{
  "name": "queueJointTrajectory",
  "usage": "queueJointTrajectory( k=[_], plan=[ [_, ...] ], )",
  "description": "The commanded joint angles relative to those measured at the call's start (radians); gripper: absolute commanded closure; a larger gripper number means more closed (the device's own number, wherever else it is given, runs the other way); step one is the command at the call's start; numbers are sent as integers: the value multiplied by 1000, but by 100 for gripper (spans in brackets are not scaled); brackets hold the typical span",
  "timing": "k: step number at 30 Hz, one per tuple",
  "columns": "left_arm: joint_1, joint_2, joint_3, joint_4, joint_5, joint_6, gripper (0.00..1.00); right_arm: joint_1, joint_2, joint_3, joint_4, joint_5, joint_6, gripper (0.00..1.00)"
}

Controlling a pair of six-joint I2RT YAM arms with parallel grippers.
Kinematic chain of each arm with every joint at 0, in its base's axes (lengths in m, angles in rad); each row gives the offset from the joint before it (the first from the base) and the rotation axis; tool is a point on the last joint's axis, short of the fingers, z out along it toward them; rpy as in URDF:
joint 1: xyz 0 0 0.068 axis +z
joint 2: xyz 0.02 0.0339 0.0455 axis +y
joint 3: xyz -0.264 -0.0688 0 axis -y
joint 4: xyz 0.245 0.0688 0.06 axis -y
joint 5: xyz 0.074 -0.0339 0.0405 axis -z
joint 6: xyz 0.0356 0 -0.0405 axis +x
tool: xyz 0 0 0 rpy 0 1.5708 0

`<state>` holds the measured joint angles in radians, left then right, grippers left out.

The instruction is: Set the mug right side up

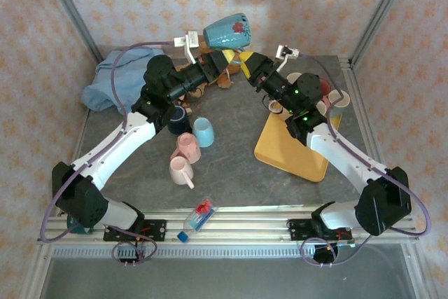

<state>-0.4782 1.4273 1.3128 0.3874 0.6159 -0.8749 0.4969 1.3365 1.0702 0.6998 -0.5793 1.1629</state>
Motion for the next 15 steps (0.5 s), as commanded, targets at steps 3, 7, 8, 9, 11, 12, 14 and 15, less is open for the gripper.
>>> queueJointTrajectory(
  k=[3,7,8,9,11,12,14,15],
  plan=[
    [-10,-2,-7,75,60,-4,100,-1,7,61,127,14,33,70],
    [-13,1,-10,78,67,-8,100,-1,24,81,129,15,46,70],
    [-11,-1,-12,78,64,-8,100,-1,26,86,129,17,46,73],
    [-12,-2,-15,79,61,-8,100,-1,27,87,129,16,44,77],
    [-12,-4,-18,76,60,-6,100,-1,26,88,127,15,39,84],
    [-12,-3,-18,74,58,-5,100,-1,23,85,127,16,33,87],
    [-12,-2,-25,67,53,-3,100,-1,15,77,122,19,16,92],
    [-12,-2,-28,61,49,2,100,-1,9,72,115,23,2,94]
  ],
)
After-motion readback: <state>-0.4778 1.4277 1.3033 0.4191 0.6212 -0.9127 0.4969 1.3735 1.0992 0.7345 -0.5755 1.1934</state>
